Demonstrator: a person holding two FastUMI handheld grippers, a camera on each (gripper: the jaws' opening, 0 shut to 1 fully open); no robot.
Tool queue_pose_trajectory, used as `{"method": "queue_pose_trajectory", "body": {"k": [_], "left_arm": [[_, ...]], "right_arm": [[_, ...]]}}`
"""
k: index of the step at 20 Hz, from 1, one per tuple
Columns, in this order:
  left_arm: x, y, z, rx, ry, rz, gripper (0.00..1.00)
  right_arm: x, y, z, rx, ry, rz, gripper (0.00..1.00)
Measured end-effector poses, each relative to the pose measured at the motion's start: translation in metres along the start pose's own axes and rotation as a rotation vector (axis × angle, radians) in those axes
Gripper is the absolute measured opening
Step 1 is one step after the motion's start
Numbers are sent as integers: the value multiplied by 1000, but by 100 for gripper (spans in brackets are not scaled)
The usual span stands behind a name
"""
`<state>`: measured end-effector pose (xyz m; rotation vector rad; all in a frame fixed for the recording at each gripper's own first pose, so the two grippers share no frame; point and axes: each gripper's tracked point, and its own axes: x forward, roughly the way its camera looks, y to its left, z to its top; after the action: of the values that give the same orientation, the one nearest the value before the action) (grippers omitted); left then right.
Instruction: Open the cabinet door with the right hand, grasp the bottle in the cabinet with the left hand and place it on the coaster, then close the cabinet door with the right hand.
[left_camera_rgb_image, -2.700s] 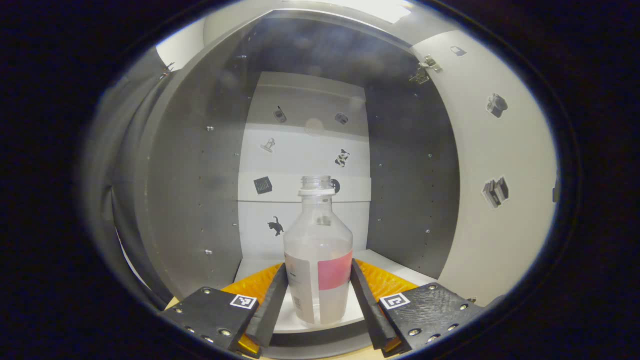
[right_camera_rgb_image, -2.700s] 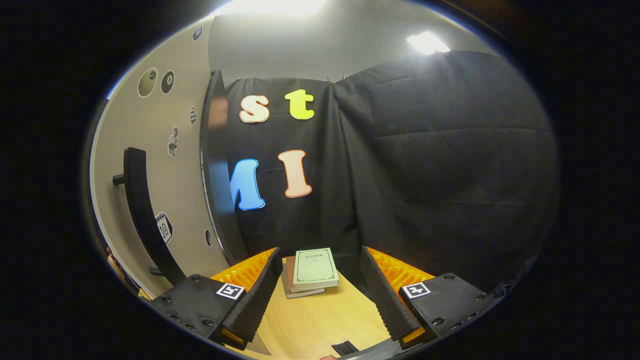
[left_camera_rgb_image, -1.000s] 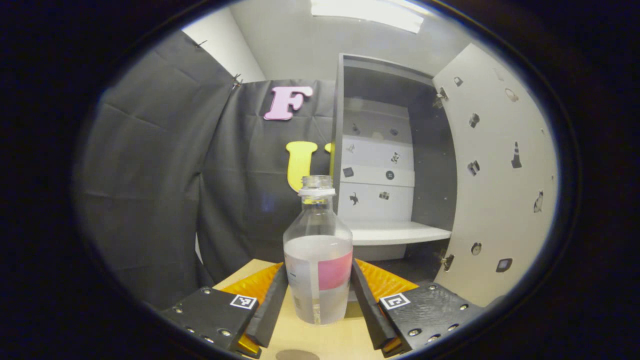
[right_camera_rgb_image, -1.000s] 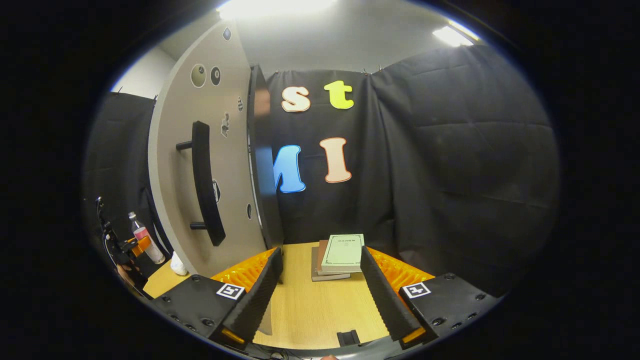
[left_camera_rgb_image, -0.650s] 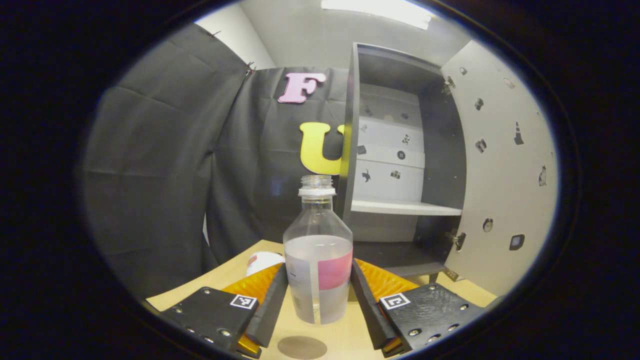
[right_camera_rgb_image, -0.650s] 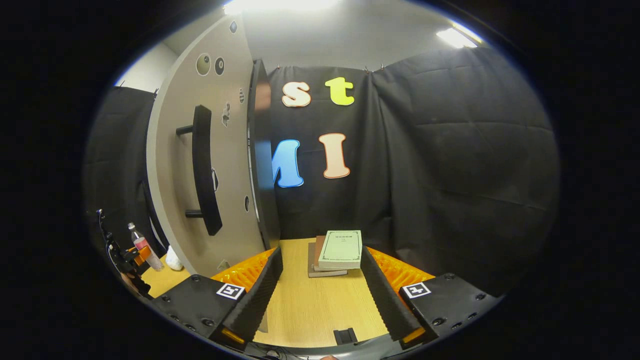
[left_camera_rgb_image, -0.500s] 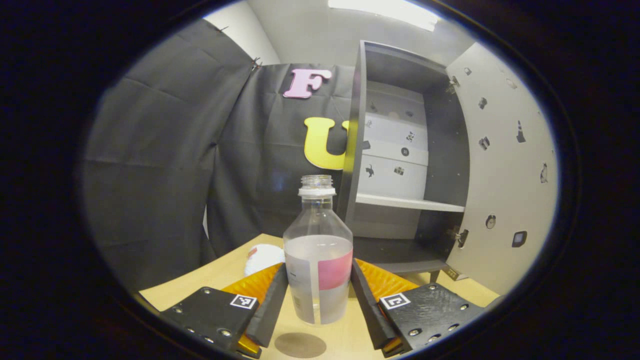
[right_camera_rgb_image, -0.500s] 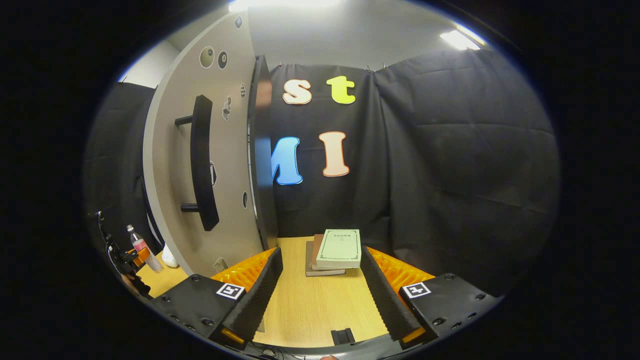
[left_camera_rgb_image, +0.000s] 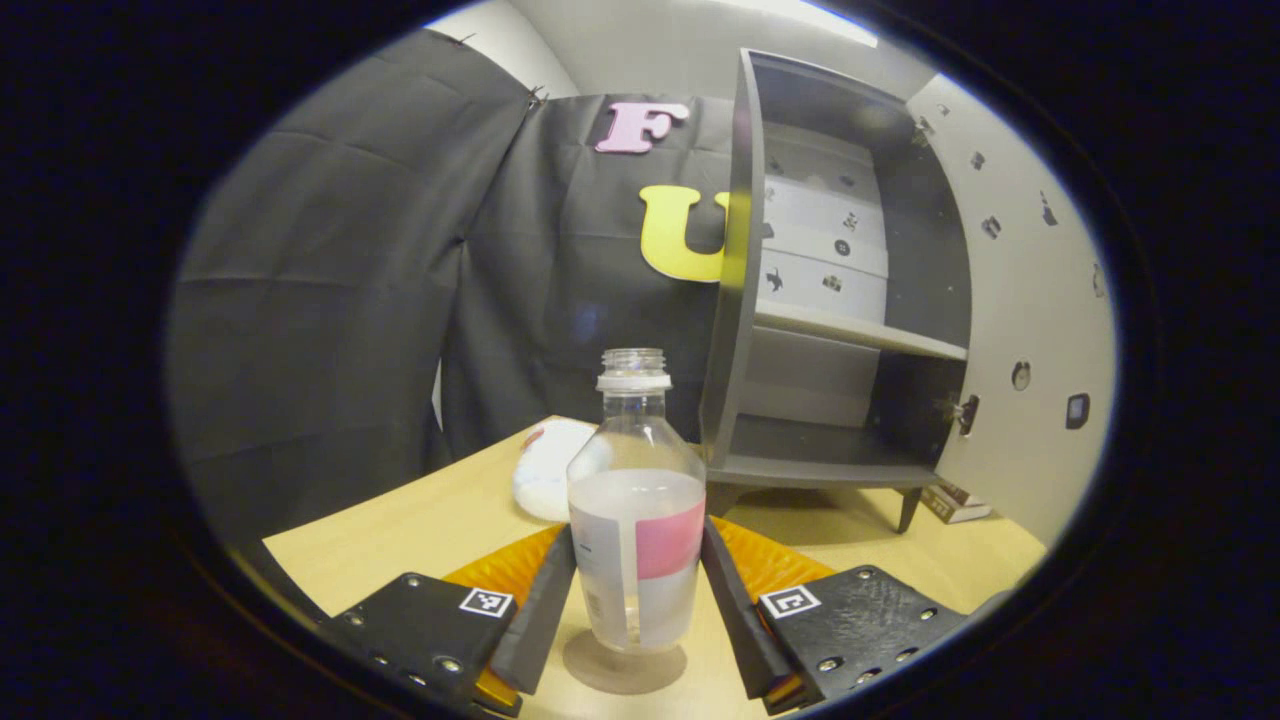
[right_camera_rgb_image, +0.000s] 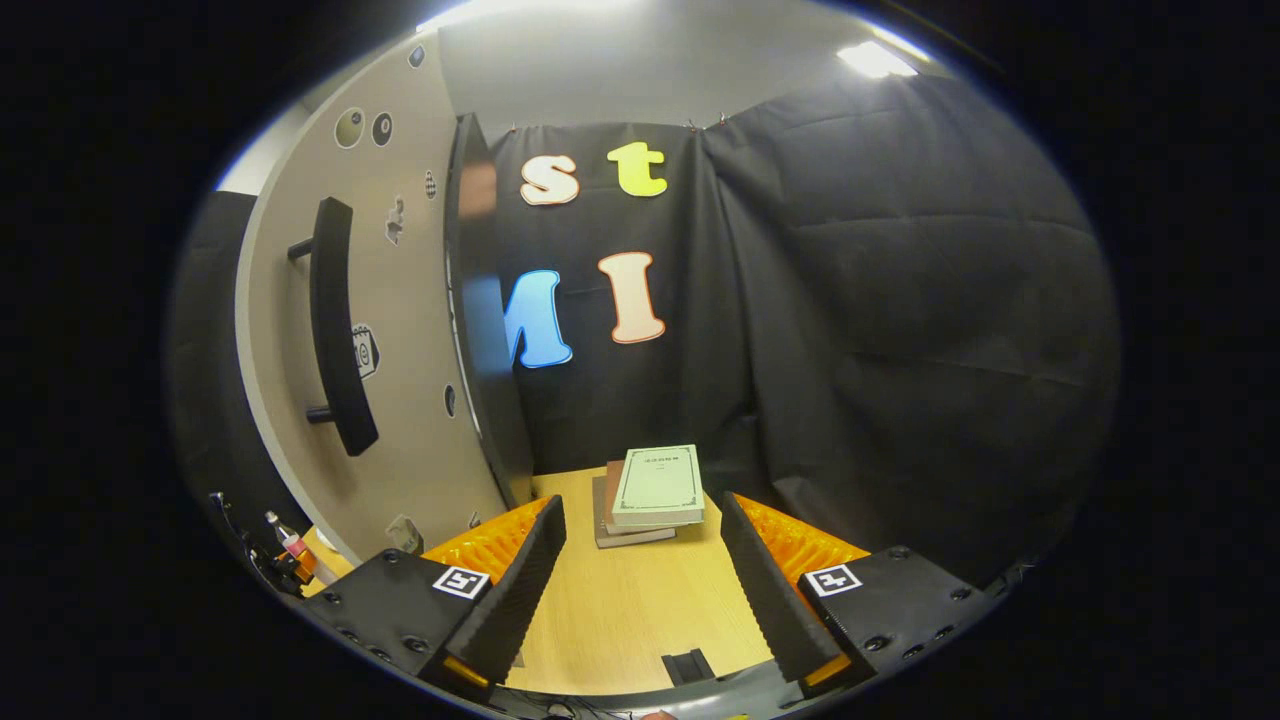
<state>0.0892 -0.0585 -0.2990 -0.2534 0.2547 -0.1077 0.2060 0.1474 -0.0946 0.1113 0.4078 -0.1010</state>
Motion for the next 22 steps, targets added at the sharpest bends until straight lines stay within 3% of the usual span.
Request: {"method": "queue_pose_trajectory", "body": {"k": [1,4,6,8,9,17,19,20,22], "left_arm": [[-1,2,-9,-1,10,5,72],[5,6,-33,-20,33,22,74],[5,6,-44,-26,38,29,74],[8,3,-54,-15,44,30,74],[8,2,-56,-7,42,29,74],[-3,-3,-56,39,60,30,72],[-5,-2,-56,57,70,41,72],[-5,-2,-53,66,75,46,76],[-8,-3,-45,84,75,54,79]], "right_arm": [[0,-4,-1,-4,6,-10,94],[-4,-12,0,-25,12,-38,100],[-5,-15,1,-37,16,-48,94],[-6,-14,2,-43,17,-48,94],[-7,-13,2,-48,17,-46,99],[-5,-7,5,-58,4,-28,99],[-3,-4,4,-56,4,-18,94],[-3,-5,4,-58,3,-15,99],[-2,-5,5,-57,0,-10,99]]}}
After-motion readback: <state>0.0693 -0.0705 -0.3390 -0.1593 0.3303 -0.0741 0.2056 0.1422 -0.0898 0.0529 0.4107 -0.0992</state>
